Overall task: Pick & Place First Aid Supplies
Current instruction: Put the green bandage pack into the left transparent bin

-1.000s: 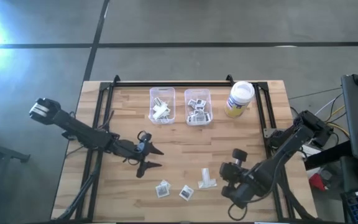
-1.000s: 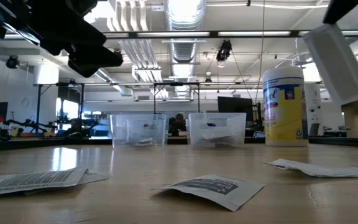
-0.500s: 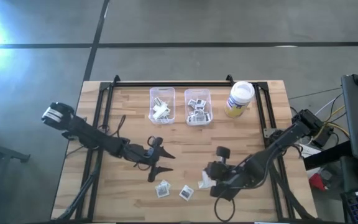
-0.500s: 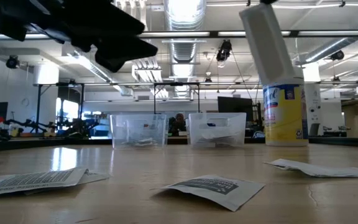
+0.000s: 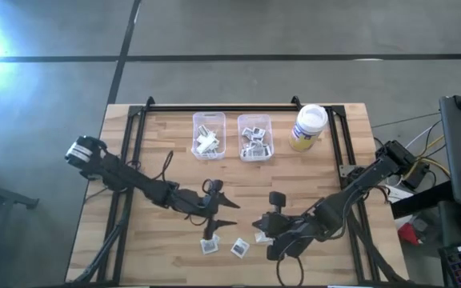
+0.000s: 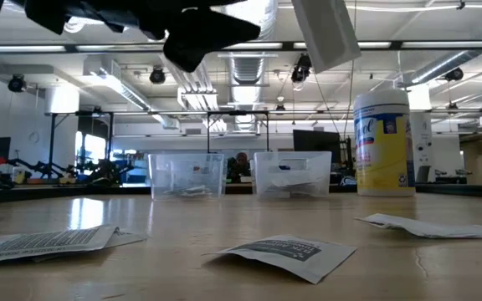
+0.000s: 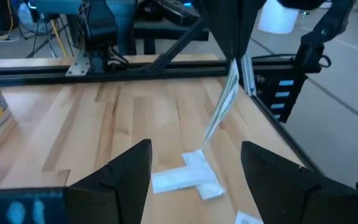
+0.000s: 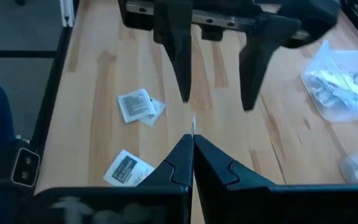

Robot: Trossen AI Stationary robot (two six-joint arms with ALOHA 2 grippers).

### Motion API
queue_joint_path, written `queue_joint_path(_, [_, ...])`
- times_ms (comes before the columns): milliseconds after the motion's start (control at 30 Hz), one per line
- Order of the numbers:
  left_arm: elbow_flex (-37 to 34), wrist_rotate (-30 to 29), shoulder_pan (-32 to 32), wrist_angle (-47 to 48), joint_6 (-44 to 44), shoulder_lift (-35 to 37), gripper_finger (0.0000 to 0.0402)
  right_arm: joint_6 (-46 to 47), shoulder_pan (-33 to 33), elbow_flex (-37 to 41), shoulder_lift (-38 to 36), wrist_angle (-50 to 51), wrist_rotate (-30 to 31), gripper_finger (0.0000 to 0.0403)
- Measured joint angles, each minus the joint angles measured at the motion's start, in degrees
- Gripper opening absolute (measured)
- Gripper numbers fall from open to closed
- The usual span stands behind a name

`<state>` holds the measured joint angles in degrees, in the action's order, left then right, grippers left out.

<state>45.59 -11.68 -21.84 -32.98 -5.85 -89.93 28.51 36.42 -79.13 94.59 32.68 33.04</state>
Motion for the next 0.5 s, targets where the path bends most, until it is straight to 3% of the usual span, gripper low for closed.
queue_joint_path(500, [6.31,4.10,0.01,-0.06,0.68,-5.45,0.0241,-3.75,-1.30,0.01,0.00,-4.67,0.12,0.0008])
